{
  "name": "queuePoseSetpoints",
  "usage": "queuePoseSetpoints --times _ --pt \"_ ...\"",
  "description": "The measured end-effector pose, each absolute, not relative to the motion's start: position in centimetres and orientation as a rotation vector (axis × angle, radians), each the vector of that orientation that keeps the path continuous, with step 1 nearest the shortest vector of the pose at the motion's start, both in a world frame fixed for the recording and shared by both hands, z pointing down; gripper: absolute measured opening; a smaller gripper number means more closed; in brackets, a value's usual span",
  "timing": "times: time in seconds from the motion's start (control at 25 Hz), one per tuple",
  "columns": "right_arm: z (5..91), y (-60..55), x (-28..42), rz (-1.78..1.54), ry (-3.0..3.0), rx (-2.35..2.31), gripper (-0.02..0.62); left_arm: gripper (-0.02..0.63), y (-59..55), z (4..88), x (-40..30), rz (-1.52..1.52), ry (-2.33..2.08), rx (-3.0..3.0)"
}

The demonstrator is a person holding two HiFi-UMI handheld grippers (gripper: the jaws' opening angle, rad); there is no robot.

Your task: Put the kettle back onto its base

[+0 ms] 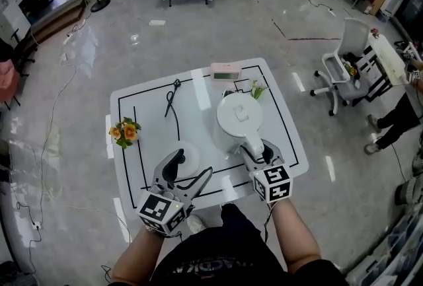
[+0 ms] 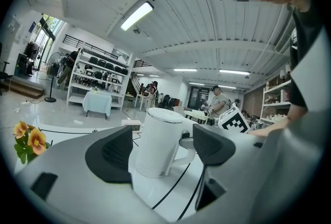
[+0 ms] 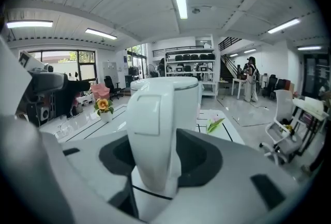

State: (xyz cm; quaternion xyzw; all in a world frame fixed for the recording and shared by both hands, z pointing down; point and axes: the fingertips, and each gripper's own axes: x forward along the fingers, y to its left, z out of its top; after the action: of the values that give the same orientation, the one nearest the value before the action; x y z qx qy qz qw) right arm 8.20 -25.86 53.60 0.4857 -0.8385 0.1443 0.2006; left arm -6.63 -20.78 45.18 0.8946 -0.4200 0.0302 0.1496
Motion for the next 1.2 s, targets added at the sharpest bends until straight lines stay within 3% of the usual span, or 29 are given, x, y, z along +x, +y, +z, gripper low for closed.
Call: queuePoseSetpoints --times 0.08,0.72,1.04,1.2 --pt "53.6 -25.8 8.2 0.403 -2.345 1.352 0.166 0.351 -20.9 45.2 -6.5 0.084 -1.206 2.57" --pt "53.7 -26.0 8.6 0.401 -2.352 1.42 0.118 0.342 -21.7 45.2 -7.0 0.074 -1.218 2.562" --pt "53.4 -26.0 8.7 0.354 -2.385 1.406 0.115 0.229 -21.8 44.8 -7.9 0.083 -1.234 2.563" --pt "53.1 -26.0 8.8 0.33 -2.395 1.399 0.114 0.057 -21.5 44.4 -8.1 0.083 -1.231 2.576"
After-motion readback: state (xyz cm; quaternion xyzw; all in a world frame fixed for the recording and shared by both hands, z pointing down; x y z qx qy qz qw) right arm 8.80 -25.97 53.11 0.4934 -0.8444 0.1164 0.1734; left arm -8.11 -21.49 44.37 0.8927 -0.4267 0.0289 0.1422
